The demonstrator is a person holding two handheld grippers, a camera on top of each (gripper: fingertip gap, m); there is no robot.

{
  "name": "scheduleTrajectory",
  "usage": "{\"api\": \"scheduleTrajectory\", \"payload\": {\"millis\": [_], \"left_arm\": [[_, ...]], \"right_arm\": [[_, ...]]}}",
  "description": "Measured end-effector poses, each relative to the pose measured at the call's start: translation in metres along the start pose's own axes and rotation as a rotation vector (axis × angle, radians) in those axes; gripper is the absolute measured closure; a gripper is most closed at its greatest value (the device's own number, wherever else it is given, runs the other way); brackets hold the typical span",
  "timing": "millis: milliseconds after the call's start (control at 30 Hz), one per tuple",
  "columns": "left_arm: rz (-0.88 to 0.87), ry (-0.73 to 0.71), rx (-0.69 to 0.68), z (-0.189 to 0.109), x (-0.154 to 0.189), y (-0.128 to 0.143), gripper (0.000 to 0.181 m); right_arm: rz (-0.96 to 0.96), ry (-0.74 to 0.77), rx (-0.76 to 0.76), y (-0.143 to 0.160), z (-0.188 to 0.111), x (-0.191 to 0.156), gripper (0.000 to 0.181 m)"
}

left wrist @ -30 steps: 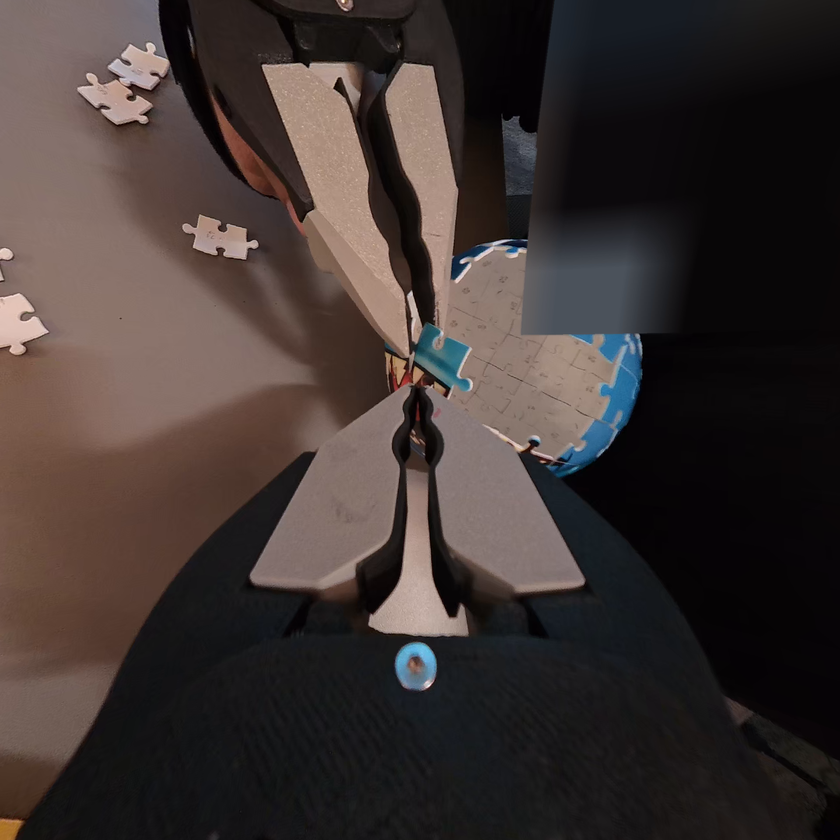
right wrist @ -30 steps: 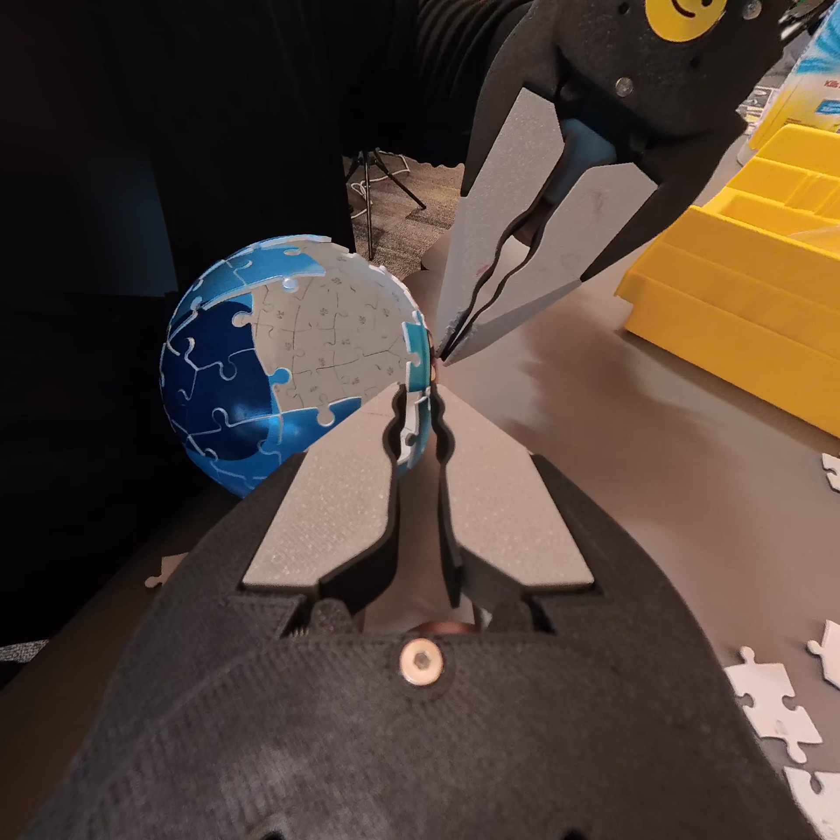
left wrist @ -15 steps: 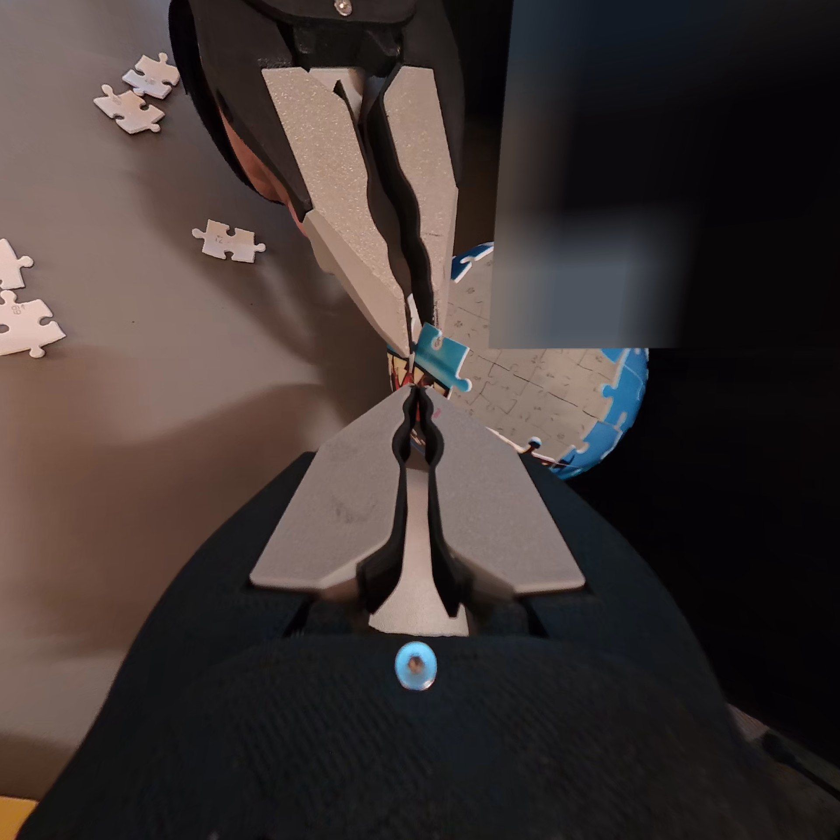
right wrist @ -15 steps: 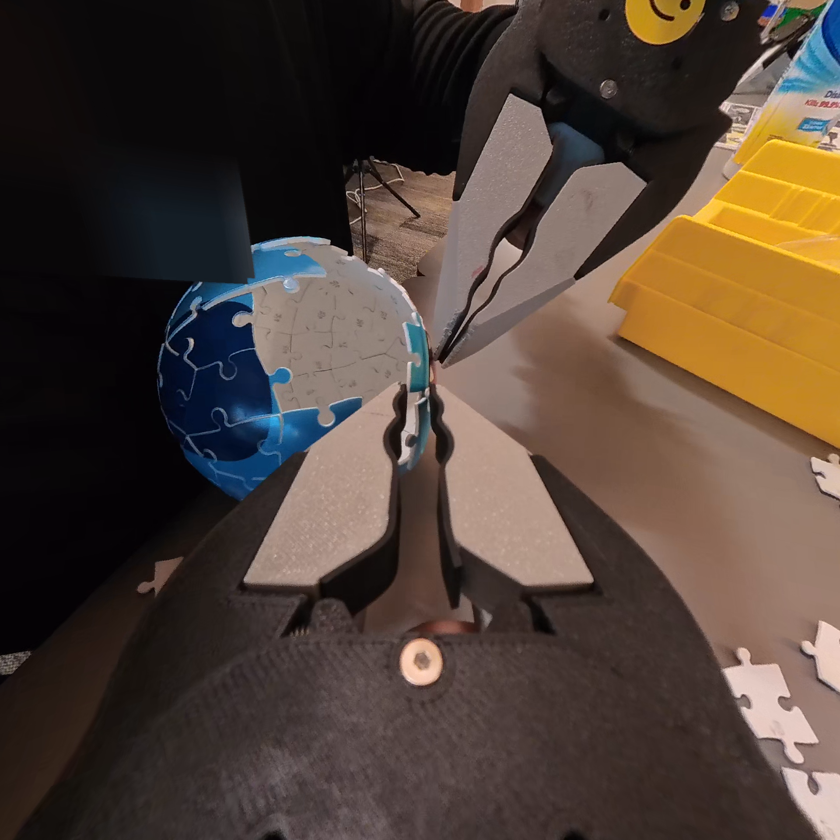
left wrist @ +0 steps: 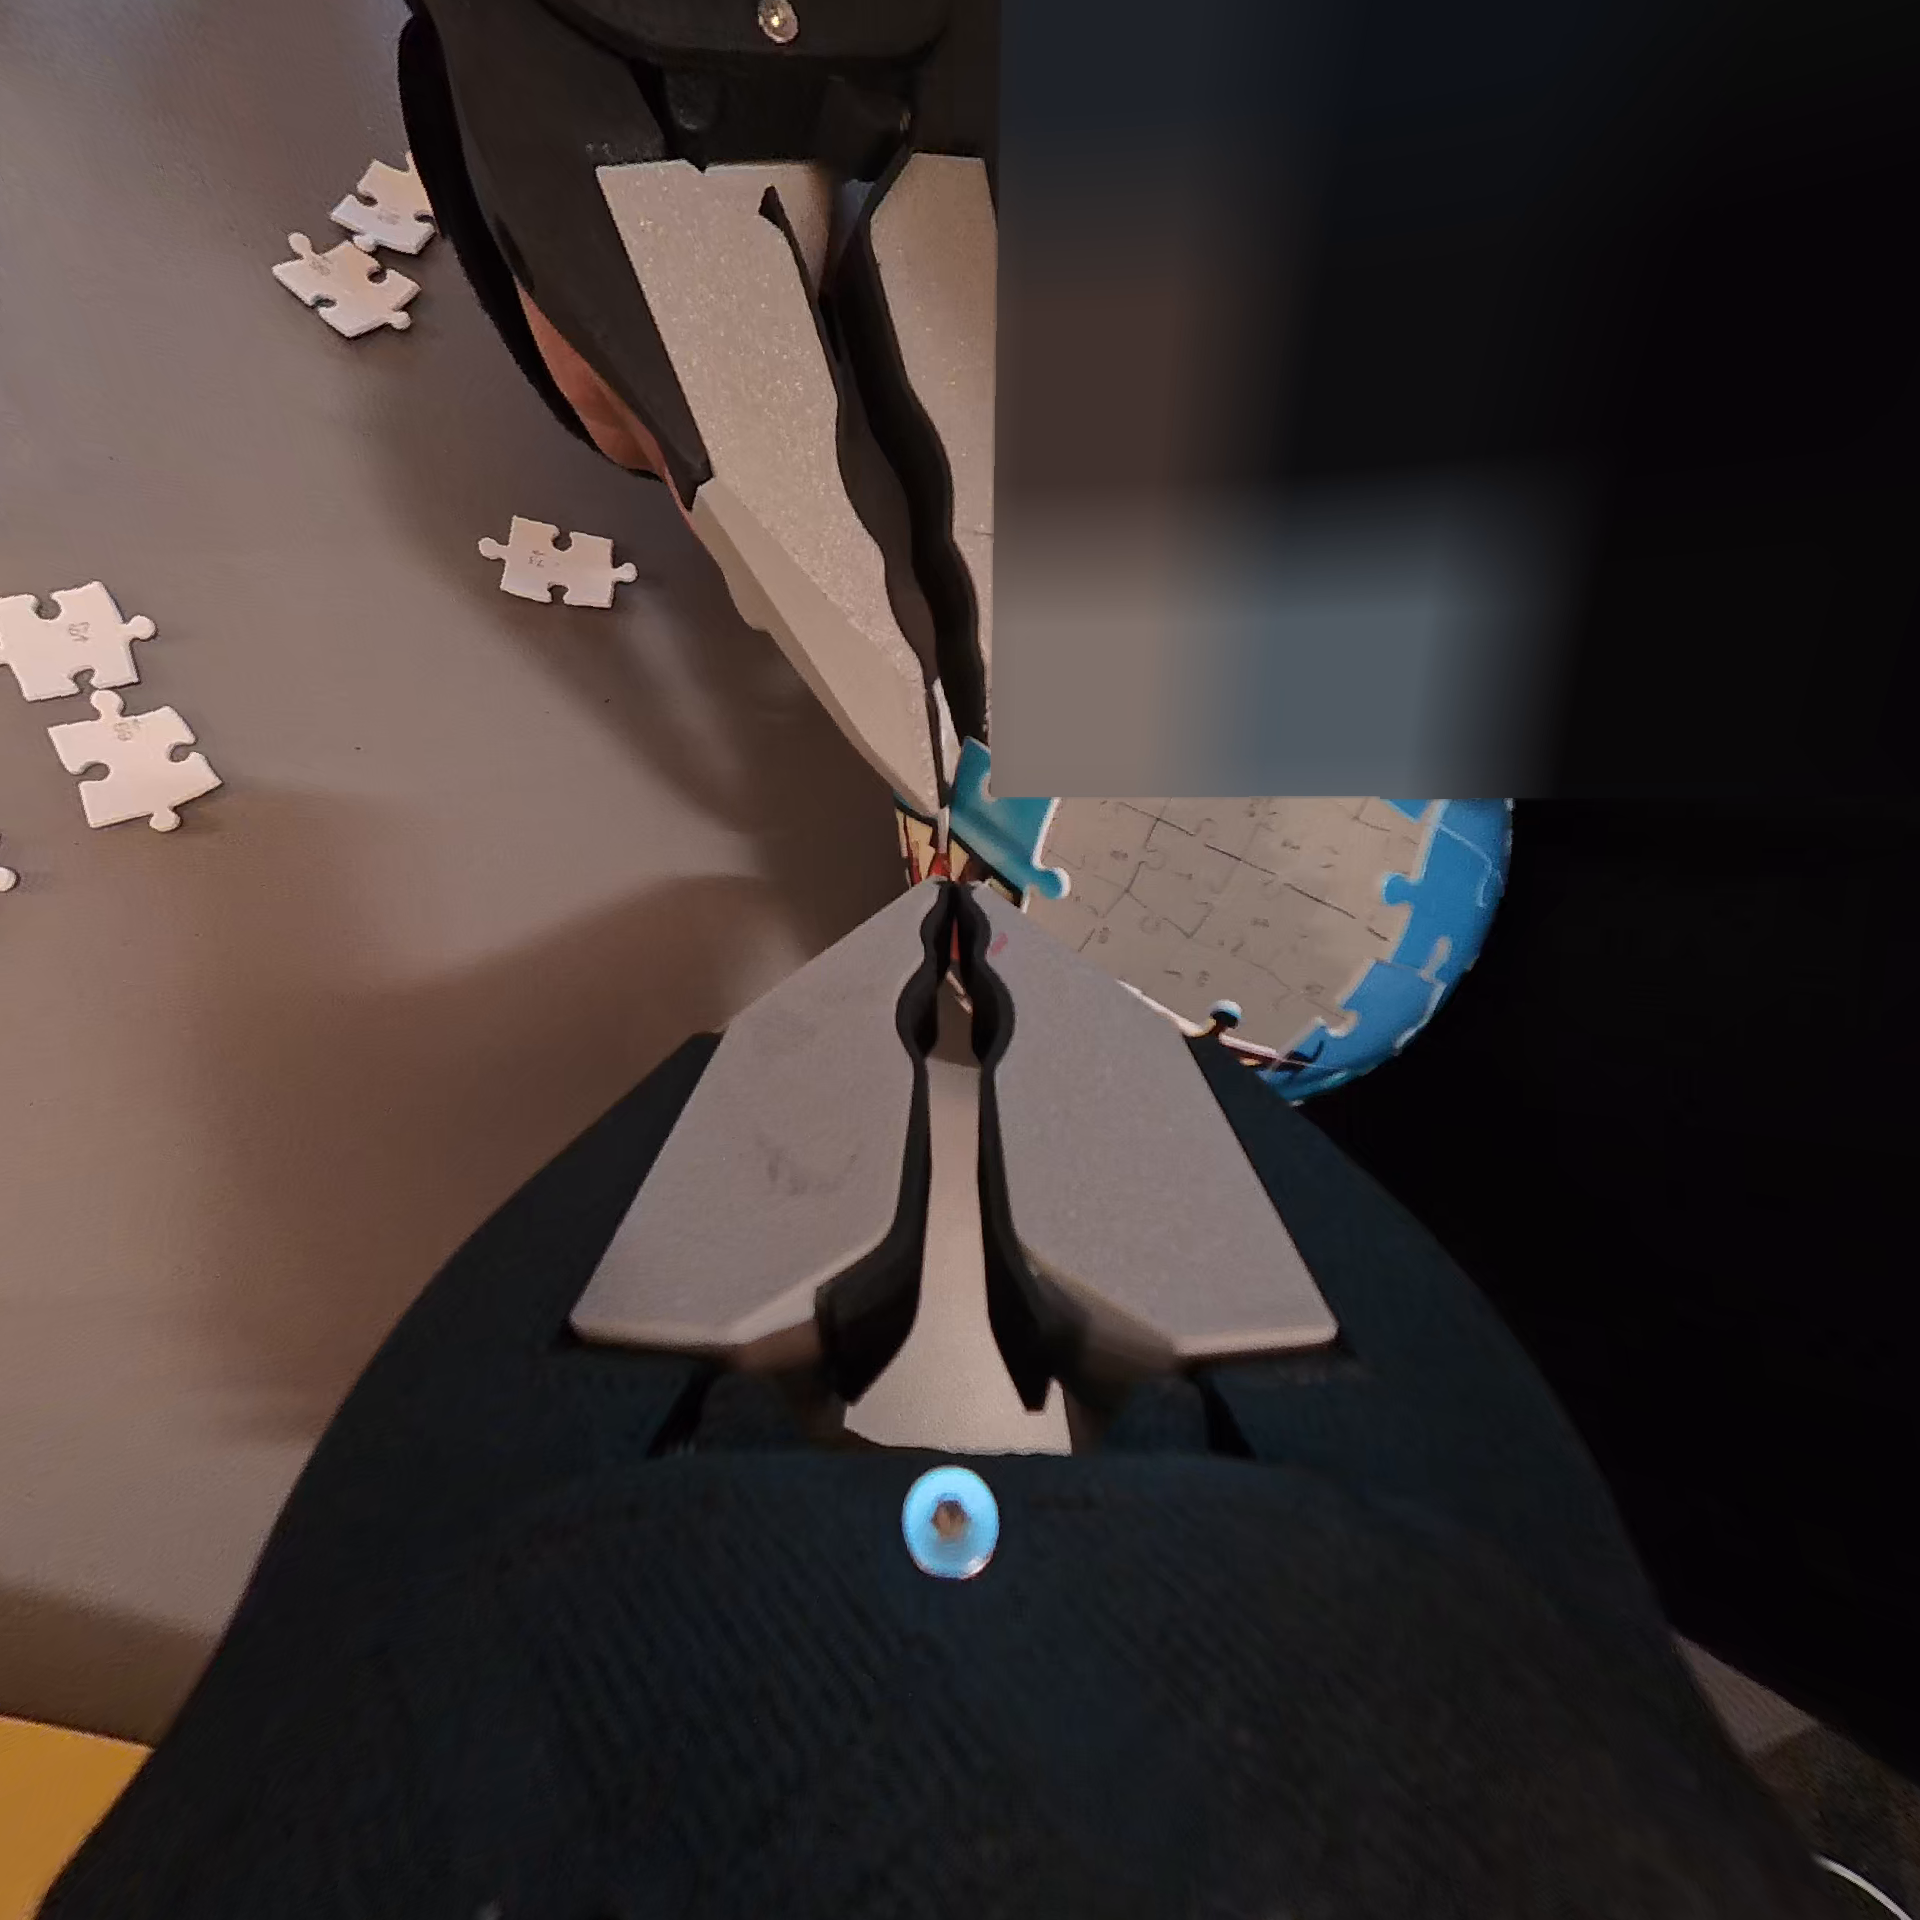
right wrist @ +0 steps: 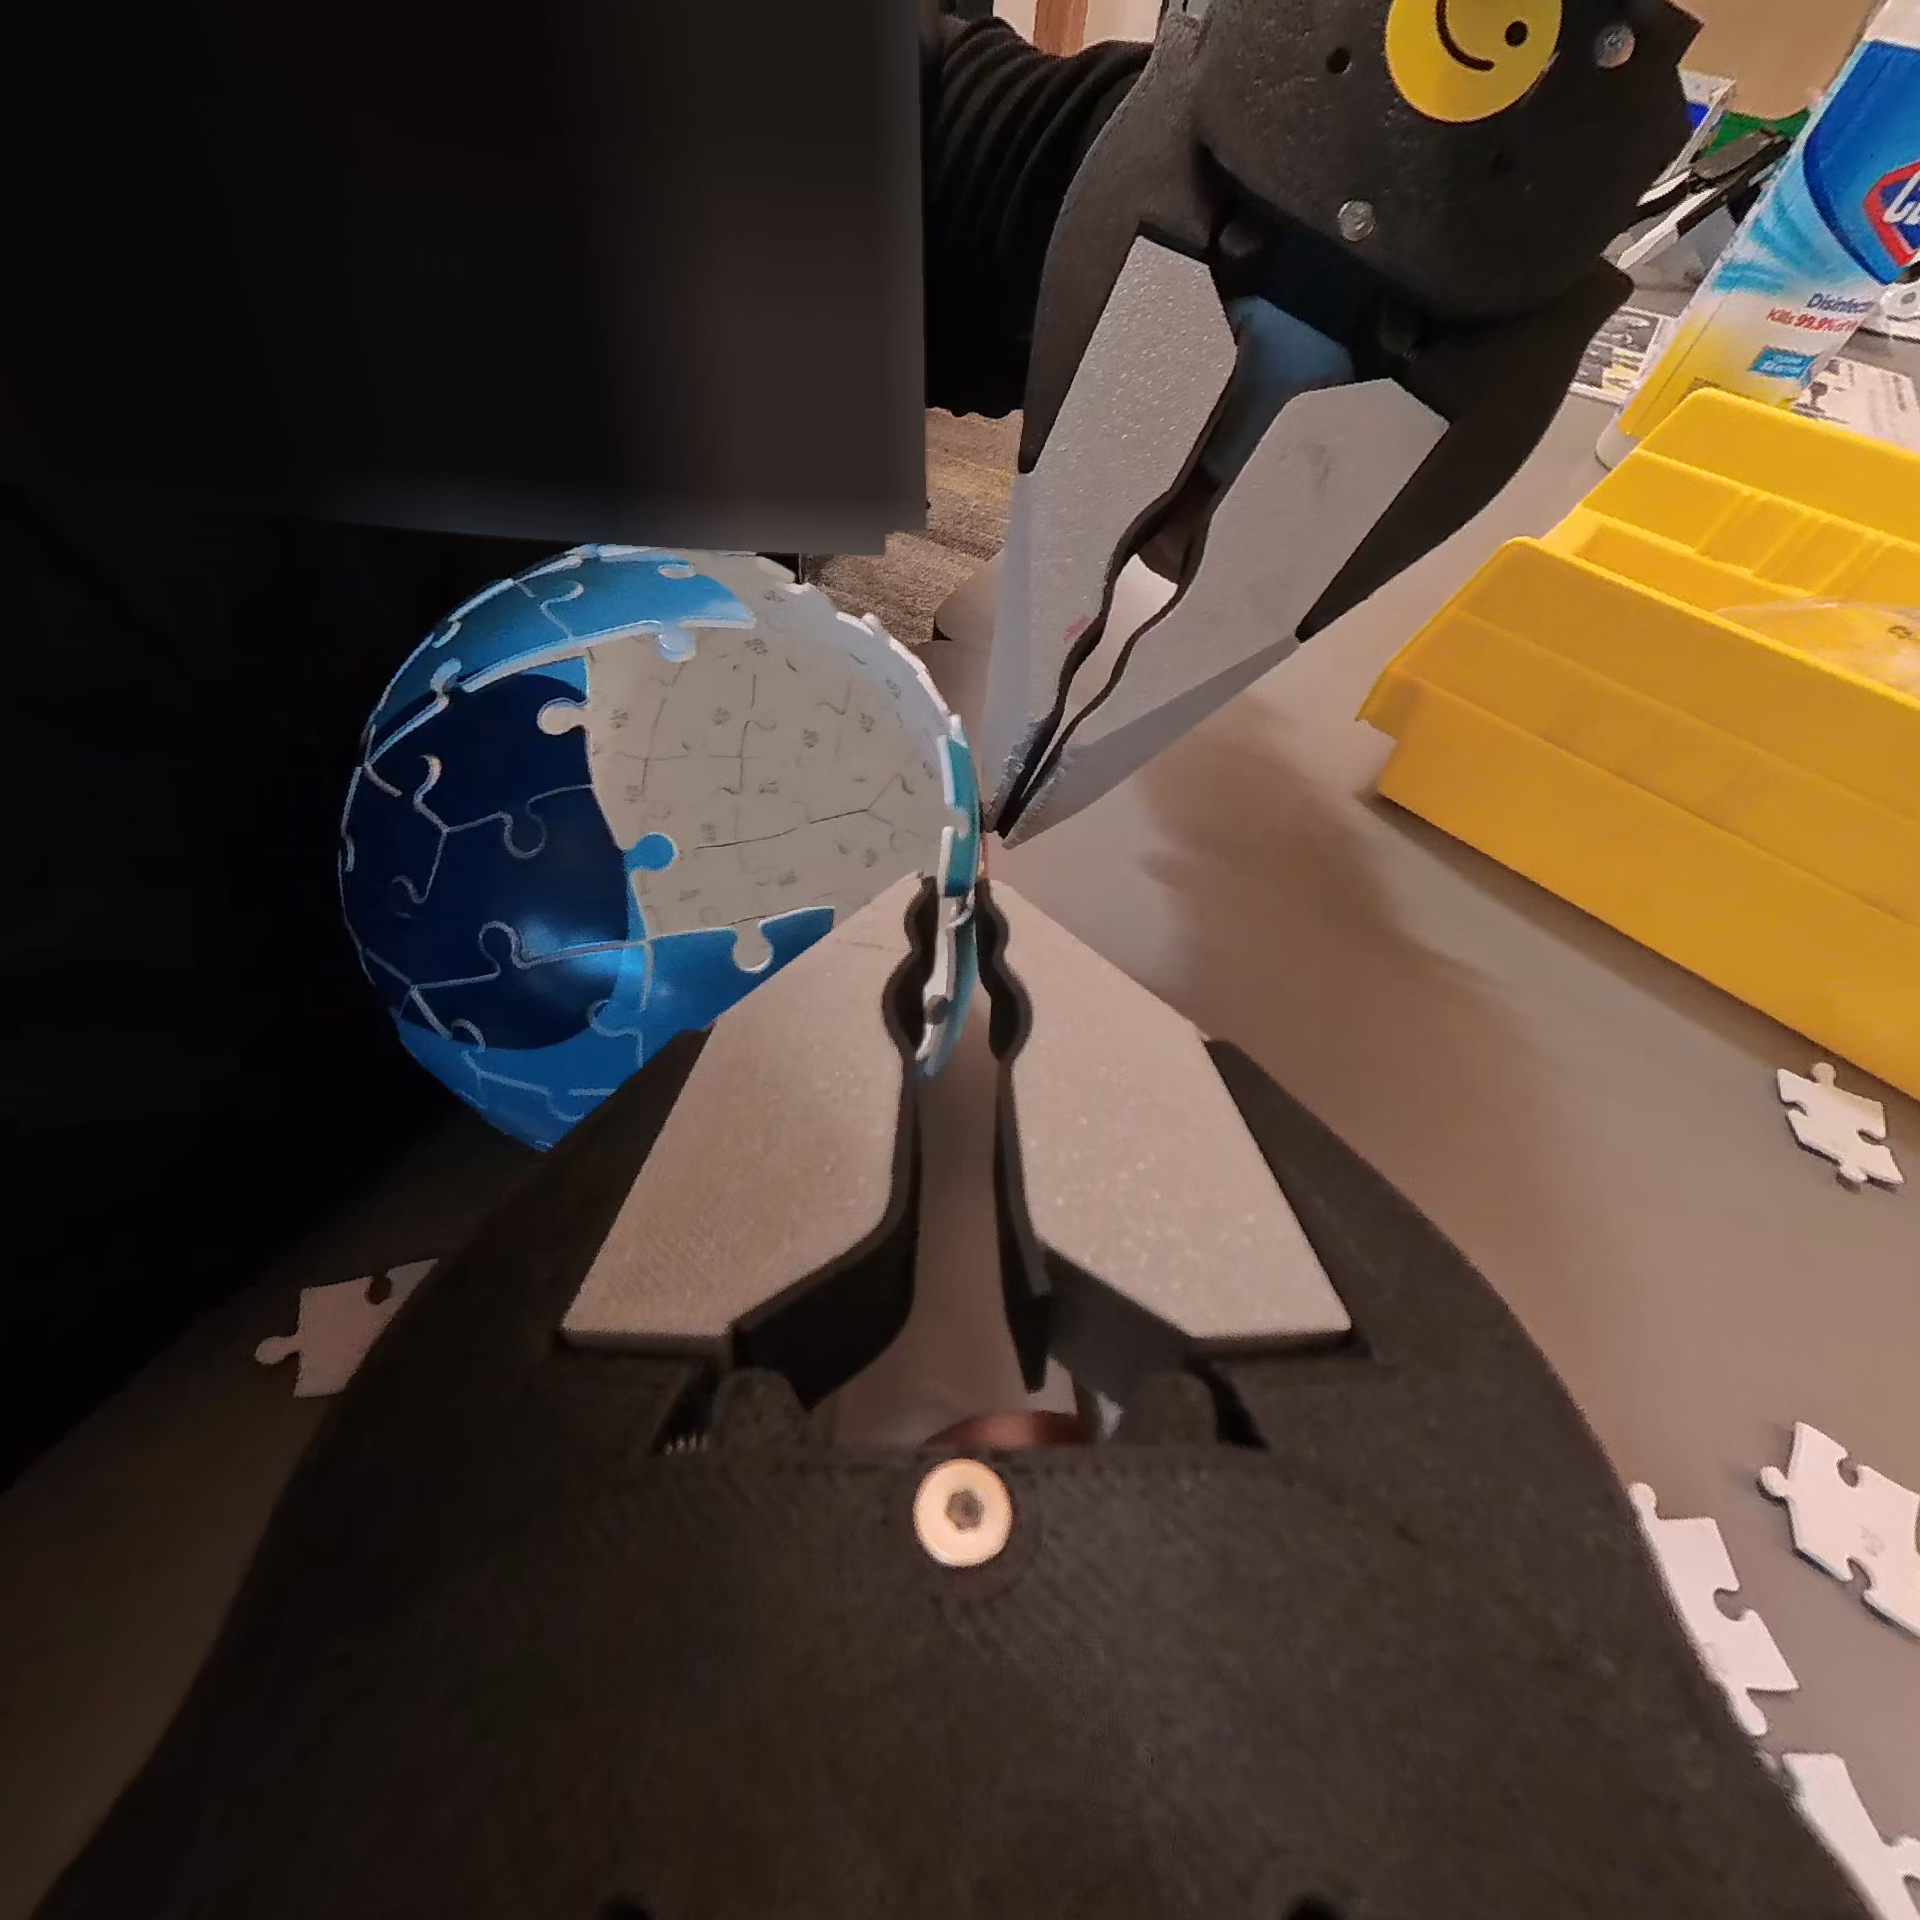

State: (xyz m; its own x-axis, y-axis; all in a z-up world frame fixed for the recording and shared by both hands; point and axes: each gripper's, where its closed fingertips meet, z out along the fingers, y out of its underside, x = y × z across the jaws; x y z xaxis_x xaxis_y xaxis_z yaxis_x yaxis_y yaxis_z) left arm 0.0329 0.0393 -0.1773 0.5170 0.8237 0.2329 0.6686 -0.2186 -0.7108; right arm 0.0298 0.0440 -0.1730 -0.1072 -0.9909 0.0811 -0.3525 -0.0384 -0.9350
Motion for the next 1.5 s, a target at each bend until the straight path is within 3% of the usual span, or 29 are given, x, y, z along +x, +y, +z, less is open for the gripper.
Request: {"api": "scheduleTrajectory", "payload": {"millis": [900, 1067, 1133, 1267, 1367, 1500], "left_arm": [[0.024, -0.066, -0.008, -0.001, -0.001, 0.004, 0.181], [0.034, -0.092, -0.027, 0.001, -0.004, 0.007, 0.181], [0.033, -0.093, -0.029, 0.001, -0.004, 0.008, 0.181], [0.024, -0.084, -0.024, 0.001, -0.005, 0.008, 0.181], [0.014, -0.078, -0.020, 0.002, -0.005, 0.008, 0.181], [0.000, -0.069, -0.011, 0.001, -0.005, 0.010, 0.181]], "right_arm": [[-0.018, 0.040, -0.005, -0.002, 0.003, 0.004, 0.180], [0.034, 0.022, -0.006, 0.000, 0.002, 0.006, 0.171], [0.036, 0.013, -0.002, 0.000, 0.002, 0.005, 0.180], [0.042, 0.012, -0.002, 0.001, 0.002, 0.005, 0.180], [0.041, 0.024, -0.001, 0.002, -0.008, 0.011, 0.169], [0.094, 0.070, 0.027, 0.006, -0.043, 0.030, 0.167]]}}
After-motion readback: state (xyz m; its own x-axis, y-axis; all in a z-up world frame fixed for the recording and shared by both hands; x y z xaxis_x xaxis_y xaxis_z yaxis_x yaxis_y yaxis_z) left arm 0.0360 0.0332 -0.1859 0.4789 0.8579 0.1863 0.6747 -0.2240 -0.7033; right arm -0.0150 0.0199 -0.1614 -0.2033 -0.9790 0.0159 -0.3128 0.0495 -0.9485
